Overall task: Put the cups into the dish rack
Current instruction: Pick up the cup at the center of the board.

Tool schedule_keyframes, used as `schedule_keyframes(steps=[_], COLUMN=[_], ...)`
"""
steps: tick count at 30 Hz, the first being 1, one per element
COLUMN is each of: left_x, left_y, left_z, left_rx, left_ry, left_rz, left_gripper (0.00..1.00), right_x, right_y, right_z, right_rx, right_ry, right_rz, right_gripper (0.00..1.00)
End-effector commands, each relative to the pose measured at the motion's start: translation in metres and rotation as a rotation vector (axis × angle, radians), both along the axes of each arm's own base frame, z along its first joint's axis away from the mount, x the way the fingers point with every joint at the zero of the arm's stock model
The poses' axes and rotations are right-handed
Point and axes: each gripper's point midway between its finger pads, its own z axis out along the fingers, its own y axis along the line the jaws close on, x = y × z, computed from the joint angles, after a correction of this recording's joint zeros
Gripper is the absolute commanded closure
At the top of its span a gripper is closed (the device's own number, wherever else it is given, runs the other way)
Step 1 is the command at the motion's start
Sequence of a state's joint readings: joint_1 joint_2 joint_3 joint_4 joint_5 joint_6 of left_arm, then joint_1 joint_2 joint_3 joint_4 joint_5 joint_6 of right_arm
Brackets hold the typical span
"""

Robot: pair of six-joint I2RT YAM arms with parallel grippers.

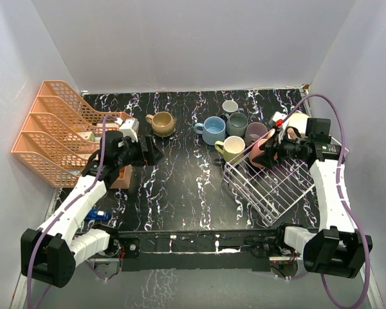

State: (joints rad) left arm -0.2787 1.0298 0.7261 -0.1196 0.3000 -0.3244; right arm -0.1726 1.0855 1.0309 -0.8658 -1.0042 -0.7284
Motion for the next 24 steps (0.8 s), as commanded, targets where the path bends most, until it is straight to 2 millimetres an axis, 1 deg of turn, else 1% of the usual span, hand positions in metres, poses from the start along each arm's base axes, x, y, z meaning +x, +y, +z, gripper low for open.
schedule_keyframes(steps=[1,3,4,6,8,10,11,14,17,18,19,20,22,24], left_x=[0.02,0.034,0.042,0.058,0.073,0.086,0.094,0.114,0.127,0.135,0.141,0.146,0.158,0.166], left_y=[-0.019,-0.02,-0.018,-0.013,-0.006,-0.004,-0.004,-0.015,-0.029,-0.033,-0.036,-0.04,-0.046,-0.051], left_z=[0.046,0.045,0.041,0.031,0.017,0.008,0.008,0.006,-0.009,-0.007,-0.007,-0.011,-0.008,-0.011], left_rx=[-0.148,-0.113,-0.061,0.073,0.216,0.333,0.393,0.586,0.768,0.801,0.819,0.831,0.844,0.845], left_ry=[-0.022,0.005,0.013,0.045,0.099,0.132,0.13,0.096,0.088,0.079,0.086,0.103,0.124,0.143], left_rz=[0.013,0.014,-0.001,-0.037,-0.081,-0.119,-0.127,-0.195,-0.327,-0.349,-0.371,-0.391,-0.409,-0.423], left_gripper=[0.05,0.09,0.13,0.19,0.23,0.24,0.24,0.23,0.23,0.25,0.29,0.33,0.37,0.38], right_x=[-0.002,-0.004,-0.005,-0.011,-0.015,-0.02,-0.021,-0.023,-0.024,-0.024,-0.025,-0.025,-0.024,-0.024], right_y=[0.021,0.024,0.026,0.028,0.028,0.029,0.029,0.029,0.029,0.029,0.029,0.029,0.029,0.028], right_z=[0.025,0.021,0.019,0.014,0.01,0.009,0.009,0.011,0.012,0.012,0.011,0.011,0.011,0.011], right_rx=[0.13,0.162,0.177,0.196,0.192,0.19,0.189,0.184,0.183,0.185,0.187,0.187,0.185,0.18], right_ry=[-0.067,-0.062,-0.07,-0.082,-0.102,-0.124,-0.134,-0.146,-0.149,-0.148,-0.147,-0.147,-0.149,-0.154], right_rz=[0.124,0.136,0.146,0.155,0.151,0.154,0.154,0.148,0.146,0.145,0.143,0.14,0.136,0.132], right_gripper=[0.37,0.36,0.36,0.36,0.34,0.32,0.32,0.31,0.31,0.31,0.31,0.31,0.31,0.31])
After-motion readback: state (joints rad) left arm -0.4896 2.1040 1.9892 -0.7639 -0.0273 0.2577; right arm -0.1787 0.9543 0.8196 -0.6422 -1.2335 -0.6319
